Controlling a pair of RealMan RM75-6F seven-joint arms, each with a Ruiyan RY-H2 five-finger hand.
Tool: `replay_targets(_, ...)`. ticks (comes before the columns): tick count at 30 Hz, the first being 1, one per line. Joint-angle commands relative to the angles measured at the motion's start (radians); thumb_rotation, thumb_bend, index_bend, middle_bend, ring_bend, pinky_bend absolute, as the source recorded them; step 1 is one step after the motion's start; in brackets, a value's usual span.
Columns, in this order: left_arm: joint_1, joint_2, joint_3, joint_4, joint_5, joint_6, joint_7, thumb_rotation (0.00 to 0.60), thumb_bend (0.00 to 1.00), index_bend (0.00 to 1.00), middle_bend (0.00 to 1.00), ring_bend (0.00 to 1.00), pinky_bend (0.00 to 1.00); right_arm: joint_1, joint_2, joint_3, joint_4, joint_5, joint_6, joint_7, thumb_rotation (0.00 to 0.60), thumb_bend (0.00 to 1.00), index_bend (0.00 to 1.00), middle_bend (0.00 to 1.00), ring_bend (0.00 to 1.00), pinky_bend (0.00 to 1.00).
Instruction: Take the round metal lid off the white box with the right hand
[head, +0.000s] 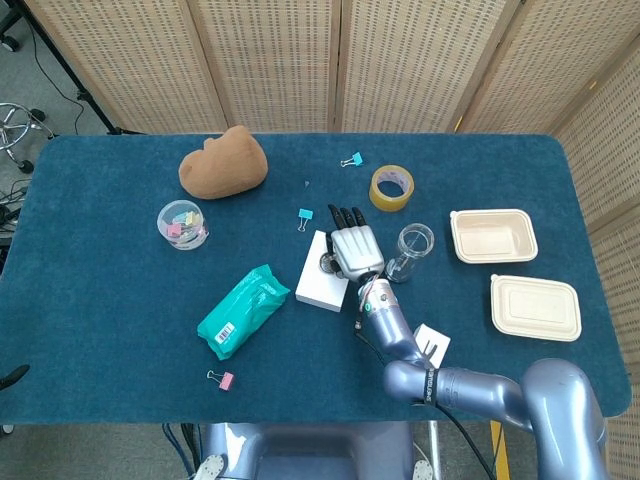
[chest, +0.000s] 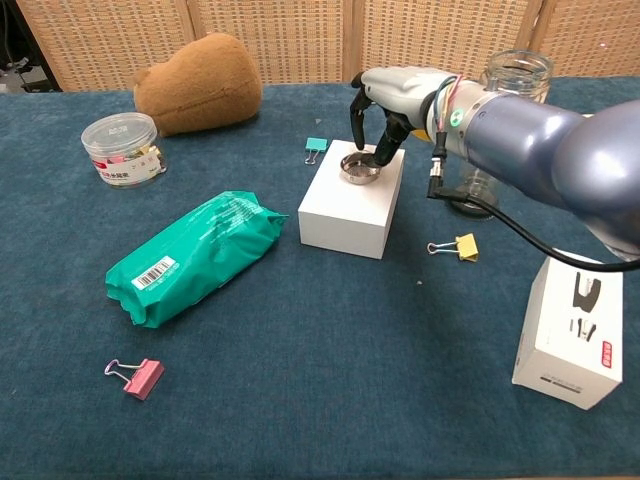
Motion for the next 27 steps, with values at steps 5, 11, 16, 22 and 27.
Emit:
replay_targets(5,0.002,0.001,-0.001,0.001,-0.002,0.004,-0.006,0.6,0.04,0.0,0.0,0.0,0.0,0.004,-0.01,0.0,0.011,0.007,-0.002,0.0,0.6,0.47,0.57,0.0,0.0,0.0)
replay_targets(11,0.002,0.002,-0.002,0.003,-0.001,0.005,-0.012,0.6,0.04,0.0,0.0,0.0,0.0,0.003,-0.019,-0.001,0.02,-0.004,0.003,0.008,0.6,0.54,0.6,0.0,0.0,0.0)
replay_targets(16,0.003,0.002,-0.002,0.005,-0.001,0.007,-0.014,0.6,0.04,0.0,0.0,0.0,0.0,-0.002,-0.015,0.004,0.007,-0.028,0.019,0.025,0.6,0.59,0.63,0.0,0.0,0.0)
replay_targets(22,0.001,0.003,-0.002,0.004,-0.001,0.003,-0.017,0.6,0.04,0.0,0.0,0.0,0.0,-0.017,0.029,0.028,-0.068,-0.073,0.057,0.059,0.6,0.65,0.64,0.0,0.0,0.0)
replay_targets(27,0.003,0.002,-0.001,0.002,0.001,0.007,-0.014,0.6,0.04,0.0,0.0,0.0,0.0,-0.031,0.108,0.066,-0.197,-0.101,0.105,0.059,0.6,0.67,0.64,0.0,0.0,0.0)
